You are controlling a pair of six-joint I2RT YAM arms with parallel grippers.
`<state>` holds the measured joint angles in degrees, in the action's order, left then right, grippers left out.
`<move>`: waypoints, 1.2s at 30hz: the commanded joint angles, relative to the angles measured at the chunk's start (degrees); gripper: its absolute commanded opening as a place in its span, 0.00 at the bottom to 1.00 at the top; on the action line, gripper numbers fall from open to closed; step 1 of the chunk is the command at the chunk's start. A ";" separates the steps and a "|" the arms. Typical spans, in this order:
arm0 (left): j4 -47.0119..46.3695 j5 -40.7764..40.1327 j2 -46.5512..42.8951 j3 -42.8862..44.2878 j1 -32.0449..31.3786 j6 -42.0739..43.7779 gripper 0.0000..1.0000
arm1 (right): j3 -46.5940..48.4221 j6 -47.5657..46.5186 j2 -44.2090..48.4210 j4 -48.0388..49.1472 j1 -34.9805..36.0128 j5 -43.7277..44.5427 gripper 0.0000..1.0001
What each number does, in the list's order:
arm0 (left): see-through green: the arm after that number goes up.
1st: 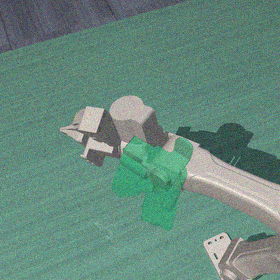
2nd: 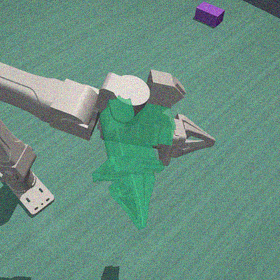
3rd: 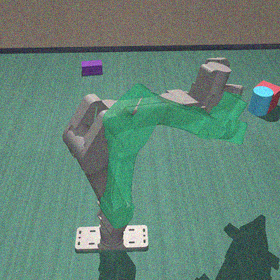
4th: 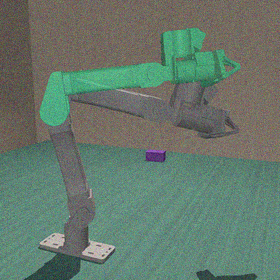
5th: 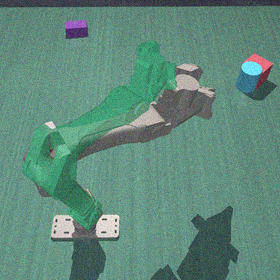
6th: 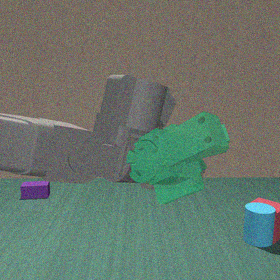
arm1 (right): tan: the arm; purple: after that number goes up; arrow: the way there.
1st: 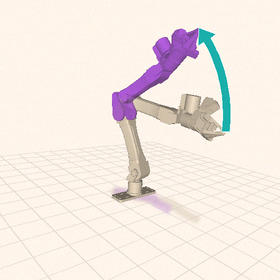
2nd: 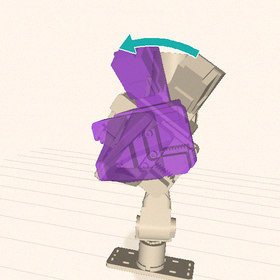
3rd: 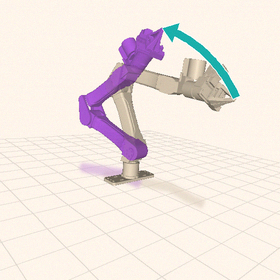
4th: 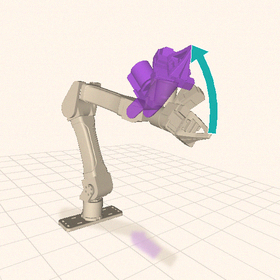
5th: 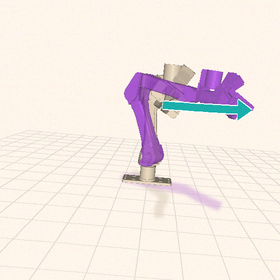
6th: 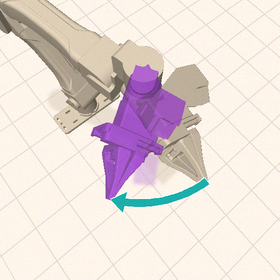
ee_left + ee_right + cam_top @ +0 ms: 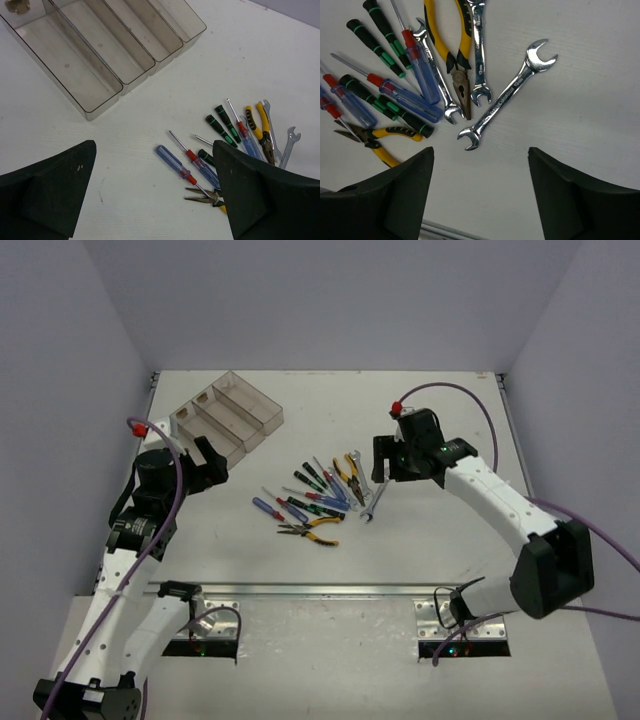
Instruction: Sort the tools into containers
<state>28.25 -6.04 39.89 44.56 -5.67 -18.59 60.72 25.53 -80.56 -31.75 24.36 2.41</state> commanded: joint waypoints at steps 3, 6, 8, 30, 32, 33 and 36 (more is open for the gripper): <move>-1.72 0.42 -0.42 0.09 -0.39 -0.75 1.00 | 8.11 -4.45 -11.64 3.45 4.66 -0.21 0.55; -1.83 0.71 -0.40 0.09 -0.42 -0.69 1.00 | 11.15 -6.17 -15.54 3.15 7.91 0.91 0.48; -1.86 1.07 -0.30 0.09 -0.41 -0.64 1.00 | 12.53 -6.50 -18.48 3.13 10.04 1.44 0.47; -2.24 2.35 0.19 -0.08 -0.55 -0.40 1.00 | 19.98 -11.73 -38.48 4.21 13.01 0.77 0.31; -2.24 2.35 0.30 -0.09 -0.57 -0.40 1.00 | 19.34 -11.42 -38.50 4.77 13.08 0.56 0.15; -2.25 2.36 0.47 -0.17 -0.57 -0.41 1.00 | 19.22 -11.01 -38.20 4.88 13.08 0.40 0.11; -2.33 2.96 0.91 -0.11 -0.63 -0.40 1.00 | 18.27 -10.45 -35.34 5.50 13.14 0.71 0.02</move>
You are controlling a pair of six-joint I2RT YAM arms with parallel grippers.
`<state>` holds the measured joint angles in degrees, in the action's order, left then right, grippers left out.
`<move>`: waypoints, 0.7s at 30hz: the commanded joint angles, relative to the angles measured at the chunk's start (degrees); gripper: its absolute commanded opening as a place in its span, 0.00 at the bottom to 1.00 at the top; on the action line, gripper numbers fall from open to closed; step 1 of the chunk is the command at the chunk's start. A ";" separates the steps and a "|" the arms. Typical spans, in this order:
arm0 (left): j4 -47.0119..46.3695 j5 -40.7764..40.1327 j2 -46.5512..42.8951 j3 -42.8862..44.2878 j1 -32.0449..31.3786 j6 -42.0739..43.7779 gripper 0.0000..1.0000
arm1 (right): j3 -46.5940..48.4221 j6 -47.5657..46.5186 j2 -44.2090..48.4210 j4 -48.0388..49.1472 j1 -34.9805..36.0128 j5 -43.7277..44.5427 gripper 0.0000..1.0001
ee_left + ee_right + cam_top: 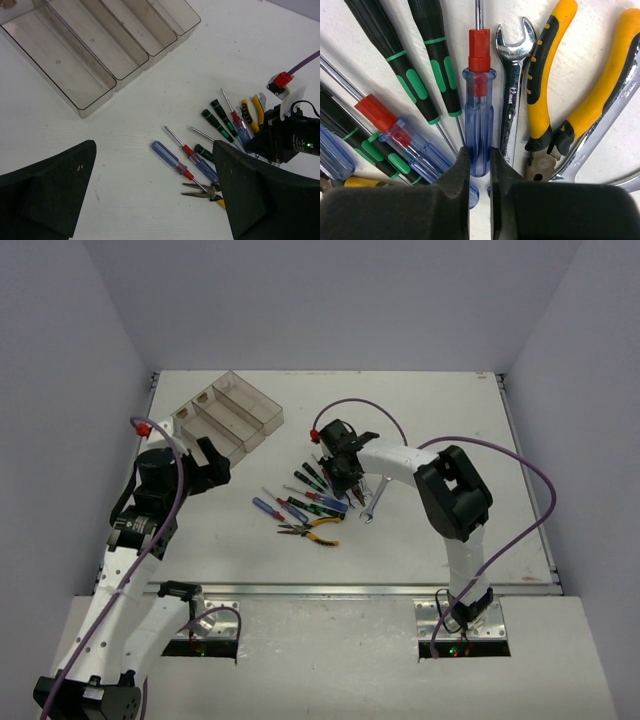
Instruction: Sort the tools into containers
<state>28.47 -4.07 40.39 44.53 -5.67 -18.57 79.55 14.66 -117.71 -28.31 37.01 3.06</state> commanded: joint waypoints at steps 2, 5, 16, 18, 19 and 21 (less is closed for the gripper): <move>-2.72 1.69 0.75 -0.03 -0.66 -0.42 1.00 | -0.71 0.63 4.93 1.68 0.61 0.54 0.00; -3.13 3.94 1.91 0.28 -0.66 -0.59 1.00 | -0.79 1.20 9.41 0.91 0.69 0.82 0.00; -38.90 43.73 0.42 -9.58 -2.80 -22.42 1.00 | -11.94 9.23 29.06 12.63 0.62 -28.06 0.00; -50.15 44.22 0.90 -12.28 -5.35 -28.23 1.00 | -15.36 12.42 32.02 18.96 0.70 -36.66 0.00; -51.76 43.05 1.34 -12.47 -6.27 -28.82 1.00 | -16.45 13.21 33.80 21.28 0.75 -38.48 0.00; -53.29 40.65 2.45 -12.49 -8.53 -29.26 1.00 | -18.14 14.83 36.81 24.62 0.92 -41.65 0.00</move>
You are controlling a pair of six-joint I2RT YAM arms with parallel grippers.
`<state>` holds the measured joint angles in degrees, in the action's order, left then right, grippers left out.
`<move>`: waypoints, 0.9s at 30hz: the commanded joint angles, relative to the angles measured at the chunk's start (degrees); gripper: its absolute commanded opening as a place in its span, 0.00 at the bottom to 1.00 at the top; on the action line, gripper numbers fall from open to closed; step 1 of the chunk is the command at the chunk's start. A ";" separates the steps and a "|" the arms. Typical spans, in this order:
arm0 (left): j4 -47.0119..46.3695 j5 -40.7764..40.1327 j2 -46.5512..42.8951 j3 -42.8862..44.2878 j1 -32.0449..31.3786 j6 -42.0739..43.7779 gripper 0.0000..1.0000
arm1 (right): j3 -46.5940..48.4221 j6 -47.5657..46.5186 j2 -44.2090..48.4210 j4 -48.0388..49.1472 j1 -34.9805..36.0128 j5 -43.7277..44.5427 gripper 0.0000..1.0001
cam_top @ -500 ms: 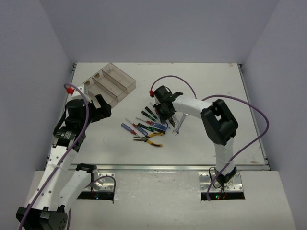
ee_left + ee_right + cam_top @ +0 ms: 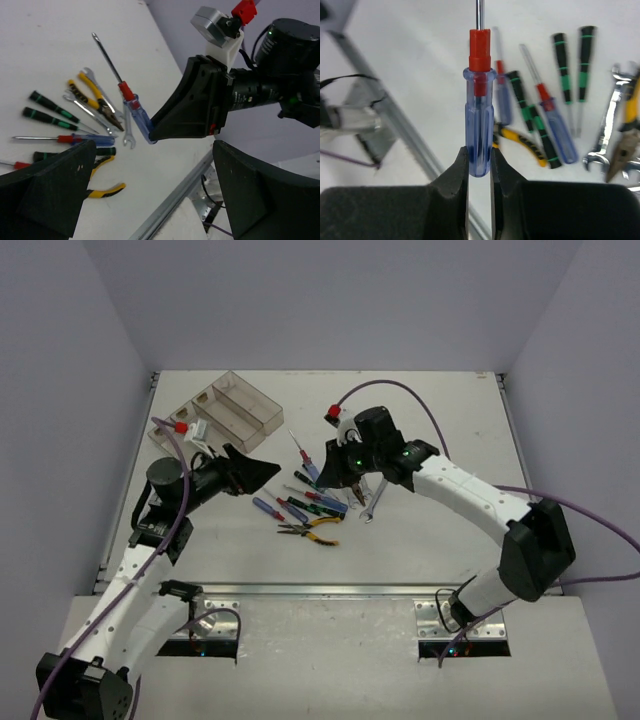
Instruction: Sort the tools into containers
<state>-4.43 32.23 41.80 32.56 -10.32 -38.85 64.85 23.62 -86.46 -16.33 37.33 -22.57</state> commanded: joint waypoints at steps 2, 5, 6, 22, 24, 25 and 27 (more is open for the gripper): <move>-21.39 2.09 2.64 -0.55 -6.75 -8.82 0.98 | -4.11 6.90 7.27 14.53 0.93 -18.35 0.00; -24.66 0.58 5.12 -0.57 -10.65 -9.21 0.90 | -4.29 6.93 8.96 15.22 1.68 -20.29 0.00; -25.53 0.11 6.18 -0.39 -12.25 -9.48 0.88 | -4.30 6.79 9.29 15.45 1.96 -20.84 0.00; -9.94 -17.81 8.42 6.19 -16.75 -5.66 0.00 | -6.80 6.10 11.39 14.96 2.22 -11.34 0.52; -2.76 -25.87 8.90 8.21 -16.63 -4.64 0.00 | -7.72 5.87 12.70 12.06 2.14 -4.57 0.93; -0.18 -29.12 9.57 10.08 -16.55 -4.11 0.00 | -7.96 5.63 13.33 9.83 2.13 0.08 0.99; 8.39 -38.58 11.01 13.57 -16.09 -3.64 0.00 | -8.88 5.47 15.65 6.67 1.90 10.18 0.99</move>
<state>-8.99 13.00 51.81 38.74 -27.01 -45.06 57.41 29.83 -75.14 -3.83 39.57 -30.95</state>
